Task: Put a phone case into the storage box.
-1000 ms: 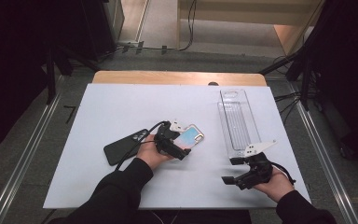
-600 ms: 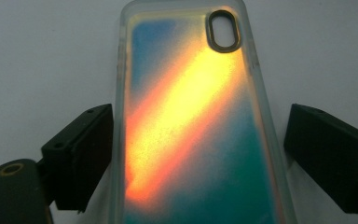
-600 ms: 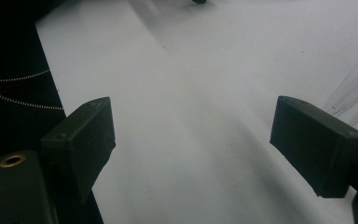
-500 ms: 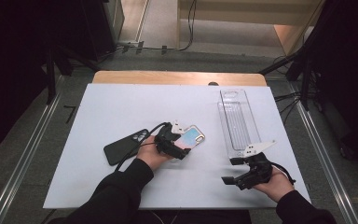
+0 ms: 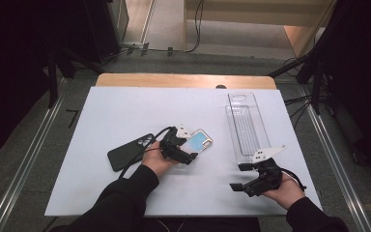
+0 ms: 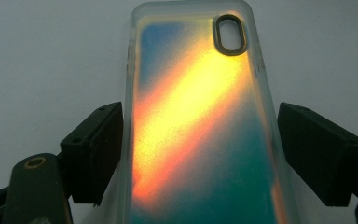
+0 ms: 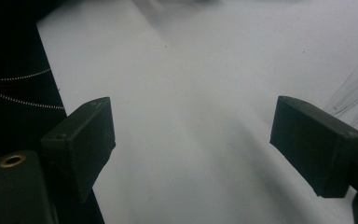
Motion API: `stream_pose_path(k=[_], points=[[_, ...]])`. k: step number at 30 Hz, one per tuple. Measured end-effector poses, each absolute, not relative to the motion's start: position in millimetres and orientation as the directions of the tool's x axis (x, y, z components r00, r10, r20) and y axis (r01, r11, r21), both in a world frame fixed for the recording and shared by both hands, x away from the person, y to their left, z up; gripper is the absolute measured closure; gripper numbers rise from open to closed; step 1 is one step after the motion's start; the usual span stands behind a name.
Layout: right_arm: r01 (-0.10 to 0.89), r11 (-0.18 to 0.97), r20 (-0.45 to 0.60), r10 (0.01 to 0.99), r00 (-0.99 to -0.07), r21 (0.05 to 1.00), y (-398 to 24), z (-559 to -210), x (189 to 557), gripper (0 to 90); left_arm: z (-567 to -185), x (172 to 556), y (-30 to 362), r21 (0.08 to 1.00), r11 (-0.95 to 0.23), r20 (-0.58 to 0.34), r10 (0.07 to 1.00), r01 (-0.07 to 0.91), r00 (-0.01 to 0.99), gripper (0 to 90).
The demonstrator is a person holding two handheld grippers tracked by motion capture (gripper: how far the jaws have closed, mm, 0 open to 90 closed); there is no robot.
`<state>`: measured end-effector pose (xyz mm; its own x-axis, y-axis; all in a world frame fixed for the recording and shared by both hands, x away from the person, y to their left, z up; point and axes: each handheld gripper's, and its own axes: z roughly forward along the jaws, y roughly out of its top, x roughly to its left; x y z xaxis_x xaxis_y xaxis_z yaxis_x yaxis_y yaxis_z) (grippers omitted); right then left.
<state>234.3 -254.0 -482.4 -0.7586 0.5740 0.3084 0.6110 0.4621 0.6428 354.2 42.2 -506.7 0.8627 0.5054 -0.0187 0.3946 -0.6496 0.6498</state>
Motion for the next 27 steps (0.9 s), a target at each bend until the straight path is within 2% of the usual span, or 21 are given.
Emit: stream_pose_path(k=[13,27], points=[[0.608,0.464,0.306,0.572,-0.761,0.644,-253.7,-482.5,234.3,12.0,-477.6,353.3,51.1,0.709,-0.587,-0.053,0.508,0.391,0.86,17.8],[0.613,0.445,0.31,0.581,-0.752,0.653,-253.4,-481.3,234.0,12.0,-452.7,346.8,63.3,0.736,-0.519,-0.126,0.526,0.435,0.841,17.8]])
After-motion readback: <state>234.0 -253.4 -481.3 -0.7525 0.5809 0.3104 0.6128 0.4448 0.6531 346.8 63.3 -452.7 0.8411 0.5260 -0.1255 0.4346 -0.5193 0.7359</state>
